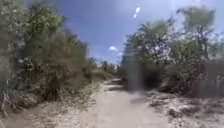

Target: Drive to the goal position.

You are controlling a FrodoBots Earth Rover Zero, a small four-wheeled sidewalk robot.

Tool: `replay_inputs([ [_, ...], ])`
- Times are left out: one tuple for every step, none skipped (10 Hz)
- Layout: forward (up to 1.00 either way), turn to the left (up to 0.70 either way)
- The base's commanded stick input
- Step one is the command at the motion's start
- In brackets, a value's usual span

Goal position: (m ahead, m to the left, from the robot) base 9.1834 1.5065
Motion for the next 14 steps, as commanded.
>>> replay_inputs([
  [0.44, 0.02],
  [0.44, 0.02],
  [0.44, 0.02],
  [0.44, 0.02],
  [0.44, 0.02],
  [0.44, 0.02],
  [0.44, 0.02],
  [0.44, 0.02],
  [0.44, 0.02],
  [0.44, 0.02],
  [0.44, 0.02],
  [0.44, 0.02],
  [0.44, 0.02],
  [0.44, 0.02],
])
